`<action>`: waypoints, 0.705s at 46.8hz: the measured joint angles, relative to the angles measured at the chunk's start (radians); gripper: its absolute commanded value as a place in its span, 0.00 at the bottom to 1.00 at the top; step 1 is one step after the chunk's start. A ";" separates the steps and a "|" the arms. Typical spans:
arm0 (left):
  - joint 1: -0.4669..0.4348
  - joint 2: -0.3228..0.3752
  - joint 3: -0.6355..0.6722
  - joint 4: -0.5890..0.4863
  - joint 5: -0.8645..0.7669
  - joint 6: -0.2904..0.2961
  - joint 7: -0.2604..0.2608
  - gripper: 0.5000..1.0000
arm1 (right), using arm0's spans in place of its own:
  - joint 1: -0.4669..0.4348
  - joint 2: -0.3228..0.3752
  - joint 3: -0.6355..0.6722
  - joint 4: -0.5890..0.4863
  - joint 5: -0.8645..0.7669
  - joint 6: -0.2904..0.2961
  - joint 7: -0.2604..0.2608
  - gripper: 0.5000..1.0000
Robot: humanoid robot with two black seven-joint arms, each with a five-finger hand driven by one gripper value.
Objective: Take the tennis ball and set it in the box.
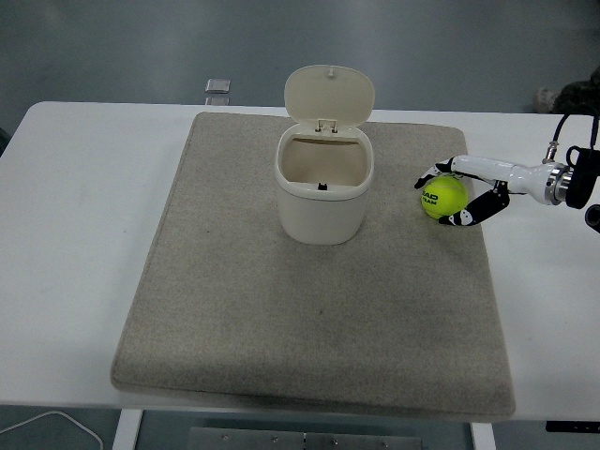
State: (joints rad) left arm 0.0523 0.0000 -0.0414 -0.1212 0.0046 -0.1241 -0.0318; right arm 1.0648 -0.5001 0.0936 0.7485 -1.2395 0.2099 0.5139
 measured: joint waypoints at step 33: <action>0.000 0.000 0.000 0.000 0.000 0.000 0.000 0.99 | 0.053 -0.007 -0.023 0.003 0.021 0.013 -0.002 0.00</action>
State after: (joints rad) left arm 0.0527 0.0000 -0.0414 -0.1212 0.0046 -0.1241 -0.0320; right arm 1.1183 -0.5069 0.0708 0.7518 -1.2182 0.2227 0.5124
